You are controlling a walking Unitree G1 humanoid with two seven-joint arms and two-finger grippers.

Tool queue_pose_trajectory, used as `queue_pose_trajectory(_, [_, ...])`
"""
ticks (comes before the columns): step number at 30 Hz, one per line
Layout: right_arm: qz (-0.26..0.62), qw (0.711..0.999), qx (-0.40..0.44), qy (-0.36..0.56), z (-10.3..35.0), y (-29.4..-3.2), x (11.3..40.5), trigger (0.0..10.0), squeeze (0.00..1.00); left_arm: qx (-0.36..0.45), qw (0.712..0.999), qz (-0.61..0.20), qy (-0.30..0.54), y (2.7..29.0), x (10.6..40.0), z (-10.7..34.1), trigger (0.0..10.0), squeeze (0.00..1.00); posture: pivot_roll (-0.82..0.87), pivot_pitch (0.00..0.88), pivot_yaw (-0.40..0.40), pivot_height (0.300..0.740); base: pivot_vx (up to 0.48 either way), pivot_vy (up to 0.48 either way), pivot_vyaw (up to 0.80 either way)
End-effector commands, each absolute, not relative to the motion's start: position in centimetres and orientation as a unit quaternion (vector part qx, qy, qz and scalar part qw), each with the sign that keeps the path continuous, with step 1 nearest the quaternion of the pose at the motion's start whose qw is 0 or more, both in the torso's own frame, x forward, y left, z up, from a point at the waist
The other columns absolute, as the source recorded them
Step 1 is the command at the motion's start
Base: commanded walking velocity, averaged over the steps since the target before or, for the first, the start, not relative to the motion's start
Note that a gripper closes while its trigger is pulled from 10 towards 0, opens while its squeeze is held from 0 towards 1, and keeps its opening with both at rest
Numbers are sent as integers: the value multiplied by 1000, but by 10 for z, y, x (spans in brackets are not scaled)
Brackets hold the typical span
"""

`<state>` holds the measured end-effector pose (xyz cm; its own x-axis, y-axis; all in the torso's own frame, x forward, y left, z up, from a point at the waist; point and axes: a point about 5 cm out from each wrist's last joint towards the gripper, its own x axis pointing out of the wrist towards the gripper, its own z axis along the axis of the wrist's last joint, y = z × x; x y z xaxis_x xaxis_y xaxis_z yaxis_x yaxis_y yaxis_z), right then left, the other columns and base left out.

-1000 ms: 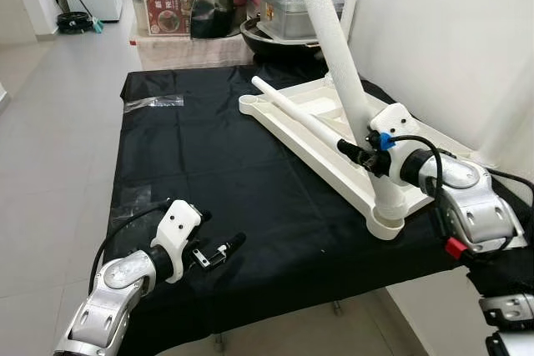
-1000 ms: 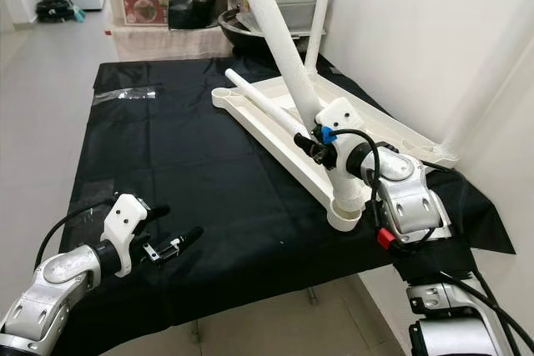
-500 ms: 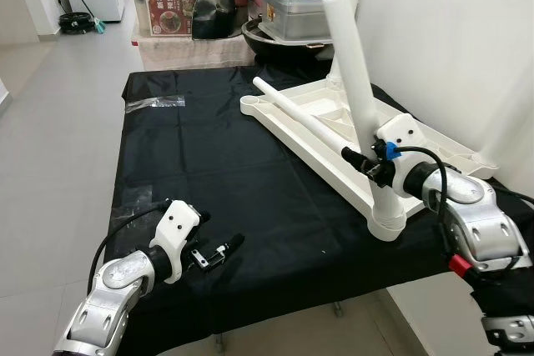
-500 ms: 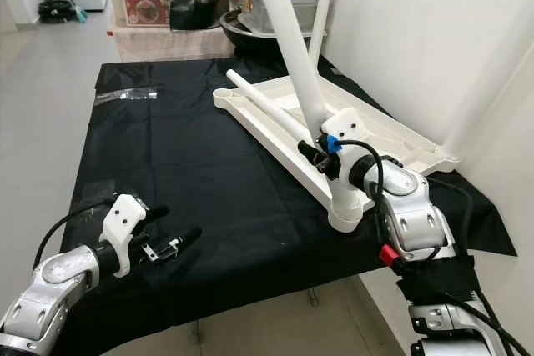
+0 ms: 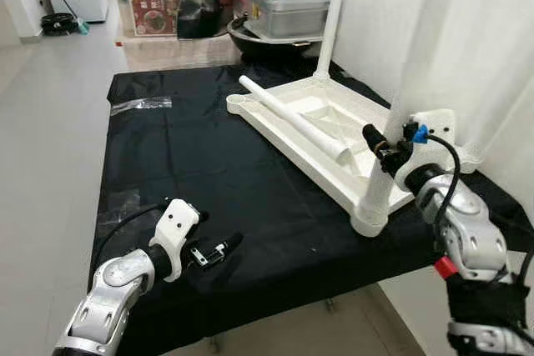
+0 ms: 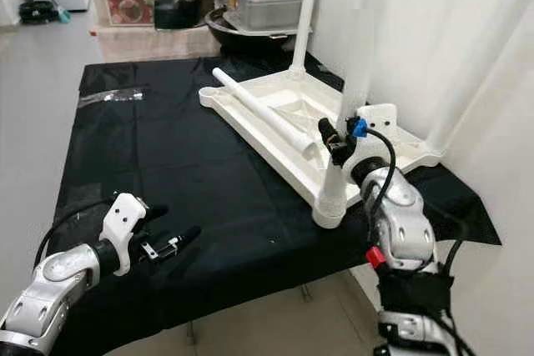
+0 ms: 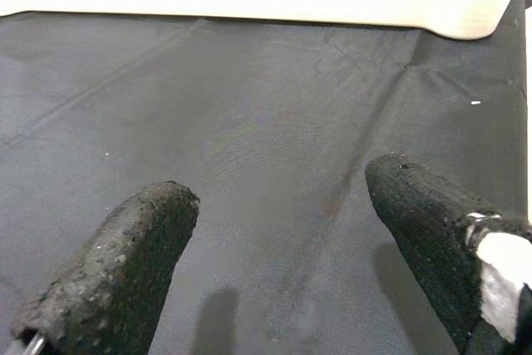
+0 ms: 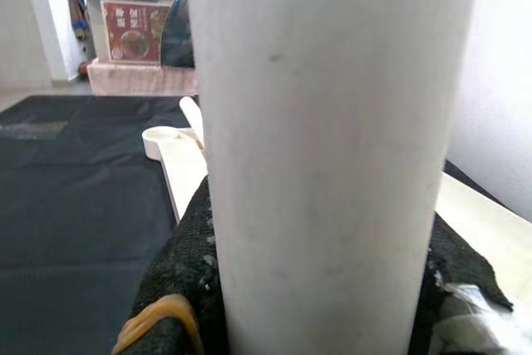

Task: Building children table

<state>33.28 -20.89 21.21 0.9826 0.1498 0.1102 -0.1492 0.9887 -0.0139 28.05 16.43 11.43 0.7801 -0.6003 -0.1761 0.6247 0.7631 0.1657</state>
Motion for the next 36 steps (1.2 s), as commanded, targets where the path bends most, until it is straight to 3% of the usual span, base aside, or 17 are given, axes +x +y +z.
queue_pose_trajectory(1, [84, 995, 49, -25, 189, -195, 327, 0, 0, 111, 938, -323, 62, 168, 280, 111, 10000, 0, 9, 0, -63, 740, 0, 0, 0])
queue_pose_trajectory(12, [82, 992, 97, -14, 174, -180, 316, 0, 0, 115, 937, -323, 64, 170, 280, 112, 10000, 0, 11, 0, -54, 740, 0, 0, 0])
queue_pose_trajectory(24, [115, 991, 66, -23, 186, -205, 320, 0, 0, 115, 938, -319, 65, 169, 280, 110, 10000, 0, 5, 0, -59, 740, 0, 0, 0])
queue_pose_trajectory(36, [-42, 998, 46, -19, 176, -207, 318, 0, 0, 118, 940, -315, 64, 169, 280, 110, 10000, 0, 2, 0, -57, 740, 0, 0, 0])
